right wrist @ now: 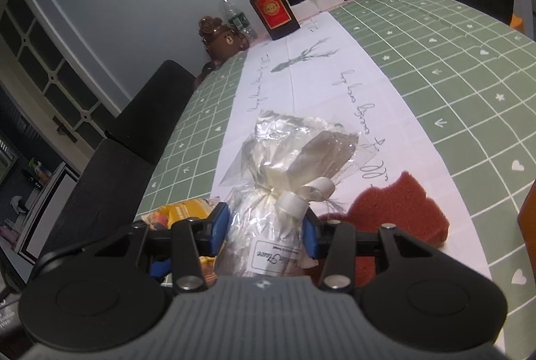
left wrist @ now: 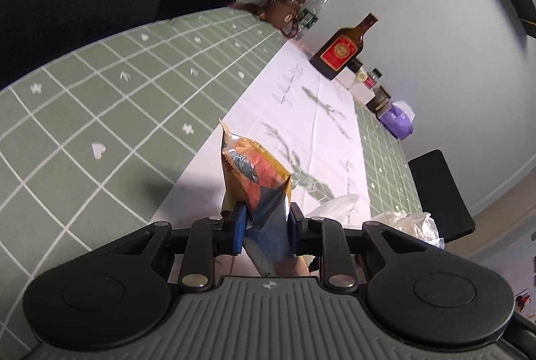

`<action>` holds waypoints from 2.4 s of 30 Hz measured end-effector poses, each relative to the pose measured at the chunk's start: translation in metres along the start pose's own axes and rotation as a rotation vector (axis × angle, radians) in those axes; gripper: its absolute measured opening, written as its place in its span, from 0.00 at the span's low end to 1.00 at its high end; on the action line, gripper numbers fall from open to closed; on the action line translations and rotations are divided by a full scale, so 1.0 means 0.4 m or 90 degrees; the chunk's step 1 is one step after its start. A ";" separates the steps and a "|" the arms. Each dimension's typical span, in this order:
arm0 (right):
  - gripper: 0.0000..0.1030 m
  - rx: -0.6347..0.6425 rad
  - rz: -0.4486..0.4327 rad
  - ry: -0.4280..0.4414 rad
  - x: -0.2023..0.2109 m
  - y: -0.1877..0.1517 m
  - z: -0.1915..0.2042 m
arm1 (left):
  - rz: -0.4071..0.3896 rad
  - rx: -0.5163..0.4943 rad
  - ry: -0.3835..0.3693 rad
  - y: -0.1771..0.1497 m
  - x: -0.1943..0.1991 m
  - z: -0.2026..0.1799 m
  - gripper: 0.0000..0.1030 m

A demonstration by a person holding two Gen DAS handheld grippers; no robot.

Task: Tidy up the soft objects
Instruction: 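Carry snack bag and foil bundle into the orange box with both grippers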

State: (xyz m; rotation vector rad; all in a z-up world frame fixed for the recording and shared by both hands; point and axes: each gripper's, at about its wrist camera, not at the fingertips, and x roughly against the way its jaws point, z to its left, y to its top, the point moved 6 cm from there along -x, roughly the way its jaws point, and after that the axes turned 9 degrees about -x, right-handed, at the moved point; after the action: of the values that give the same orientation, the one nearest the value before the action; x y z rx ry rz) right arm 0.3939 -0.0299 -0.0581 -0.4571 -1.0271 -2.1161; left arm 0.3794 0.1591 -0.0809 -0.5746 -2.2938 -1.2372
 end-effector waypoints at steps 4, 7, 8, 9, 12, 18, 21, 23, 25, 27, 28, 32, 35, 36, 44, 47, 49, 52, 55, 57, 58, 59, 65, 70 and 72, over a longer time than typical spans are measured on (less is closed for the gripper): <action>0.44 0.016 -0.026 0.020 0.042 0.012 0.020 | -0.033 -0.016 -0.004 0.023 0.059 -0.020 0.27; 0.44 0.026 -0.037 0.023 0.068 0.024 0.032 | -0.064 -0.041 -0.001 0.038 0.110 -0.046 0.27; 0.44 0.030 -0.040 0.027 0.079 0.029 0.036 | -0.073 -0.047 0.000 0.042 0.128 -0.053 0.27; 0.44 0.034 -0.043 0.031 0.091 0.032 0.042 | -0.082 -0.051 -0.001 0.045 0.147 -0.059 0.27; 0.44 0.047 -0.056 0.037 0.131 0.040 0.054 | -0.101 -0.066 0.002 0.052 0.198 -0.077 0.27; 0.44 0.063 -0.068 0.031 0.218 0.035 0.042 | -0.124 -0.098 -0.014 0.038 0.295 -0.116 0.27; 0.44 0.081 -0.074 0.034 0.275 0.027 0.039 | -0.123 -0.121 -0.026 0.022 0.343 -0.147 0.27; 0.44 0.102 -0.075 0.034 0.319 0.022 0.038 | -0.120 -0.141 -0.038 0.009 0.374 -0.172 0.27; 0.44 0.125 -0.081 0.028 0.364 0.021 0.035 | -0.113 -0.160 -0.053 -0.007 0.398 -0.198 0.27; 0.44 0.148 -0.082 0.026 0.407 0.019 0.031 | -0.105 -0.179 -0.073 -0.029 0.423 -0.225 0.27; 0.44 0.164 -0.079 0.024 0.429 0.015 0.028 | -0.102 -0.190 -0.083 -0.041 0.435 -0.238 0.27; 0.44 0.214 -0.064 0.013 0.510 0.009 0.002 | -0.087 -0.236 -0.128 -0.091 0.474 -0.307 0.27; 0.44 0.229 -0.051 0.004 0.569 0.014 -0.037 | -0.077 -0.267 -0.167 -0.128 0.494 -0.368 0.27; 0.44 0.231 -0.048 -0.001 0.586 0.018 -0.053 | -0.074 -0.279 -0.179 -0.143 0.500 -0.387 0.27; 0.44 0.306 -0.023 -0.119 0.692 0.057 -0.202 | -0.031 -0.356 -0.254 -0.249 0.475 -0.545 0.27; 0.44 0.328 -0.002 -0.162 0.702 0.080 -0.257 | -0.006 -0.385 -0.267 -0.292 0.443 -0.596 0.27; 0.44 0.343 0.016 -0.184 0.704 0.093 -0.292 | 0.014 -0.410 -0.268 -0.317 0.413 -0.625 0.27; 0.44 0.370 0.045 -0.219 0.683 0.116 -0.336 | 0.046 -0.449 -0.257 -0.345 0.364 -0.659 0.27; 0.44 0.405 0.066 -0.262 0.649 0.145 -0.380 | 0.082 -0.485 -0.232 -0.369 0.311 -0.679 0.27; 0.45 0.424 0.082 -0.287 0.619 0.163 -0.408 | 0.101 -0.517 -0.203 -0.383 0.272 -0.693 0.27; 0.45 0.436 0.092 -0.298 0.602 0.170 -0.422 | 0.109 -0.536 -0.187 -0.392 0.254 -0.701 0.27; 0.45 0.447 0.105 -0.307 0.582 0.177 -0.436 | 0.116 -0.558 -0.172 -0.401 0.237 -0.709 0.27; 0.46 0.488 0.172 -0.326 0.472 0.184 -0.486 | 0.163 -0.673 -0.114 -0.464 0.157 -0.755 0.27; 0.46 0.536 0.206 -0.331 0.422 0.176 -0.498 | 0.202 -0.706 -0.100 -0.484 0.101 -0.763 0.27; 0.46 0.544 0.222 -0.339 0.405 0.176 -0.511 | 0.212 -0.716 -0.095 -0.488 0.086 -0.761 0.27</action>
State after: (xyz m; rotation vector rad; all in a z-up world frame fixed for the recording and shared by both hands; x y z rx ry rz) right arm 0.3369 -0.2938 -0.0531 -0.7009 -1.8574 -1.1032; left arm 0.3039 -0.1941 -0.0413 -1.3659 -1.2996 -2.2695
